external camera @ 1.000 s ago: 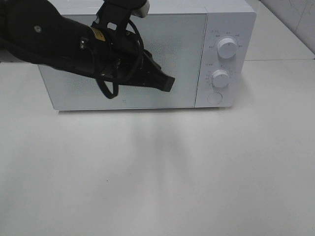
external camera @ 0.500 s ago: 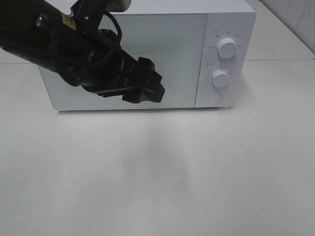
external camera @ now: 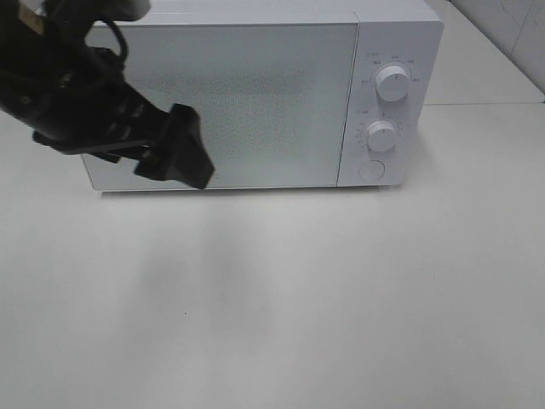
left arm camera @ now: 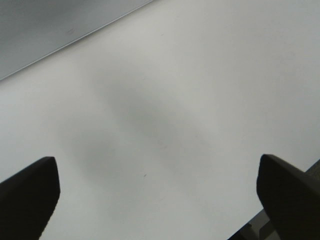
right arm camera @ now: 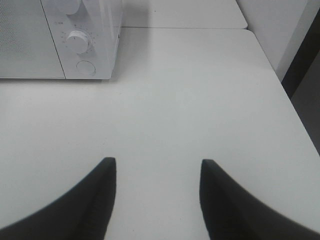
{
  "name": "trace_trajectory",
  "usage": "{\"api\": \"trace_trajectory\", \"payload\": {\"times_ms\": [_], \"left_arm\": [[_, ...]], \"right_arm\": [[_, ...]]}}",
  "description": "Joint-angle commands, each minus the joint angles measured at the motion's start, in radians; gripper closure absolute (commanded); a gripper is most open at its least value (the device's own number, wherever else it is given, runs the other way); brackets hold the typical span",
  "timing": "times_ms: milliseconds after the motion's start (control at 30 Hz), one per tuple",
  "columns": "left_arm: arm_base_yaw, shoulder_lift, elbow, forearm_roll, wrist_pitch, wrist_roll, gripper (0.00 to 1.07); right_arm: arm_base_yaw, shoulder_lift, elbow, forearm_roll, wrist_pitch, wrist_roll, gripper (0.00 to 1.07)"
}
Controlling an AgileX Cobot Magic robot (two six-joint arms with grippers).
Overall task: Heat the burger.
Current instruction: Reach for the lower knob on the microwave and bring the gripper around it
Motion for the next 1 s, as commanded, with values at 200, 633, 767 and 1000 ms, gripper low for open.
{"api": "trace_trajectory", "payload": {"times_ms": [200, 633, 767, 1000], "left_arm": [[0.213, -0.080, -0.008, 0.076, 0.215, -0.002, 0.01], [0.520, -0.089, -0.007, 0.250, 0.371, -0.005, 0.01], [0.553, -0.103, 0.019, 0.246, 0.391, 0.000, 0.01], [0.633, -0.210, 0.129, 0.216, 0.355, 0.068, 0.01]], "right_arm": [[0.000, -0.030, 0.002, -0.004, -0.009, 0.004, 0.57], [0.000, -0.030, 0.002, -0.004, -0.009, 0.004, 0.57], [0.000, -0.030, 0.002, -0.004, -0.009, 0.004, 0.57], [0.000, -0.030, 0.002, -0.004, -0.009, 0.004, 0.57]]}}
